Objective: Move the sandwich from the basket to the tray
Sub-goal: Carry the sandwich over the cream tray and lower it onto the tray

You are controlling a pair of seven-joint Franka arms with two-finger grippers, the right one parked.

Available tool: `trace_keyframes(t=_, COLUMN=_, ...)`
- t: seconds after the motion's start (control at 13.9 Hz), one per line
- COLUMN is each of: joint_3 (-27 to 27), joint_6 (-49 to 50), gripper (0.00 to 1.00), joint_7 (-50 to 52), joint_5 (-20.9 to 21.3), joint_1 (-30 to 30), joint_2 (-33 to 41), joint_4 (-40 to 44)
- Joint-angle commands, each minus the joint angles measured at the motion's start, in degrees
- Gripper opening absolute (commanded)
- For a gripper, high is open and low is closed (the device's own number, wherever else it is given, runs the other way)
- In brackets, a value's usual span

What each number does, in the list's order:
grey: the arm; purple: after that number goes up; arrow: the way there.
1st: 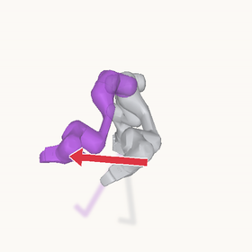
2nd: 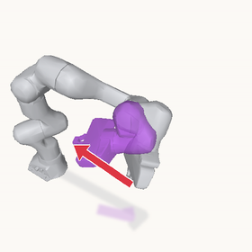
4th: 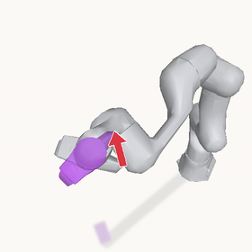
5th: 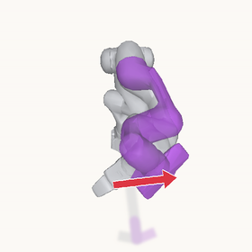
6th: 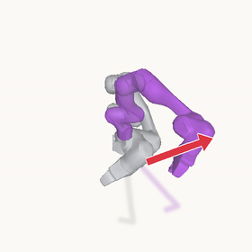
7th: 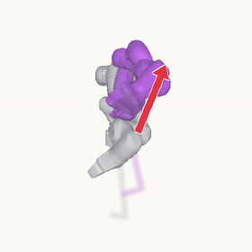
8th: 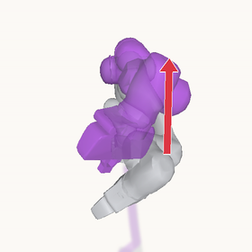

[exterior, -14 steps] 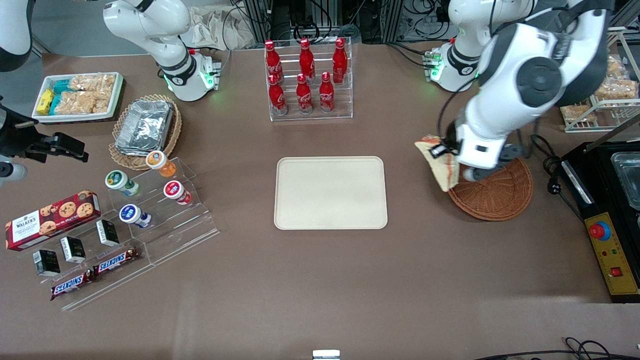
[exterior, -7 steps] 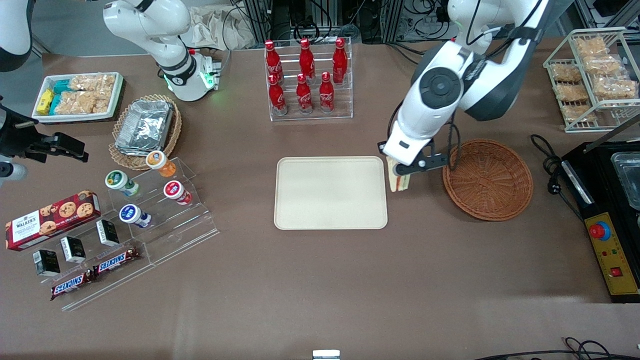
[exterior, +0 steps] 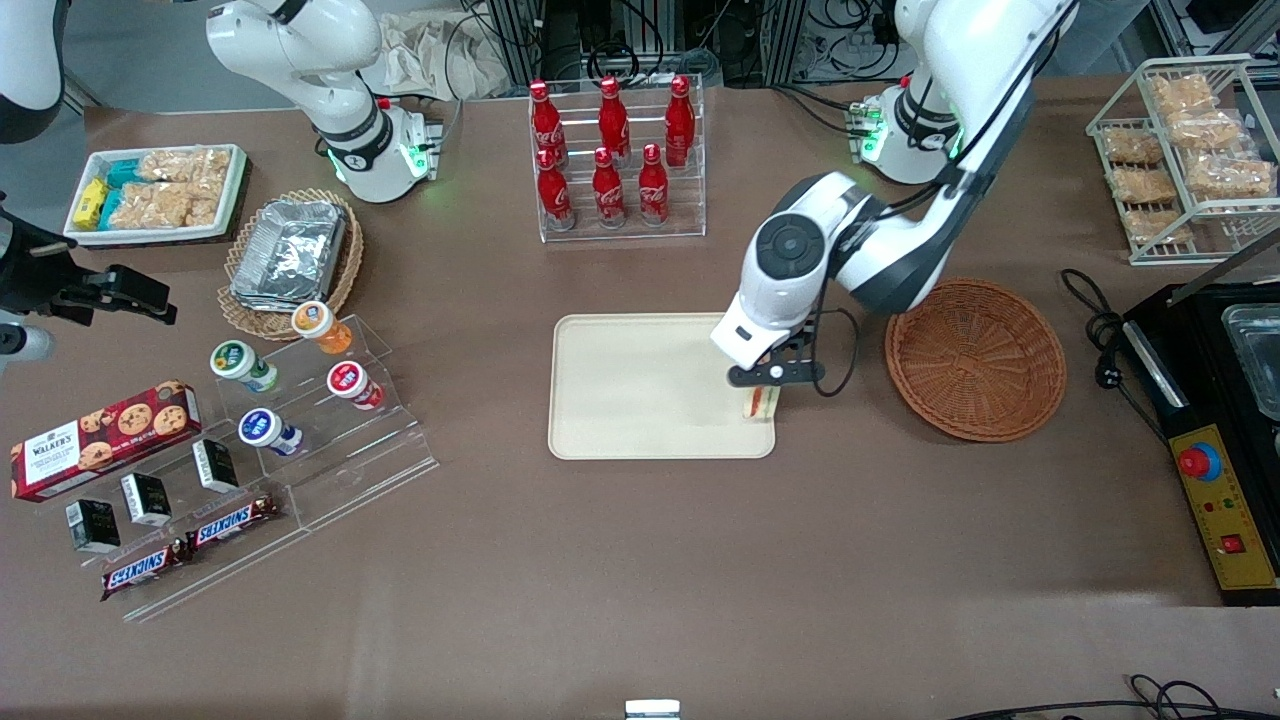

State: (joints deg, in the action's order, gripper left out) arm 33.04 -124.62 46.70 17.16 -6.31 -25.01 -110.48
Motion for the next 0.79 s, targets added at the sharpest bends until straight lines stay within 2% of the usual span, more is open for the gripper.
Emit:
trace_keyframes(t=0.0, joint_3=-0.4, joint_6=-2.1, gripper=0.00, joint_7=0.9, joint_5=3.3, joint_1=-0.7, joint_2=-4.3, joint_4=1.8)
trace_keyframes(t=0.29, joint_3=-0.4, joint_6=-4.5, gripper=0.00, joint_7=0.9, joint_5=5.1, joint_1=-0.8, joint_2=-7.2, joint_4=1.7)
trace_keyframes(t=0.36, joint_3=-0.4, joint_6=-5.0, gripper=0.31, joint_7=1.1, joint_5=5.1, joint_1=-0.6, joint_2=-7.6, joint_4=1.7)
trace_keyframes(t=0.43, joint_3=-0.4, joint_6=-5.3, gripper=0.99, joint_7=1.1, joint_5=5.2, joint_1=-0.6, joint_2=-8.2, joint_4=1.8)
trace_keyframes(t=0.72, joint_3=-0.3, joint_6=-4.6, gripper=1.00, joint_7=4.4, joint_5=4.7, joint_1=-0.8, joint_2=-7.5, joint_4=3.5)
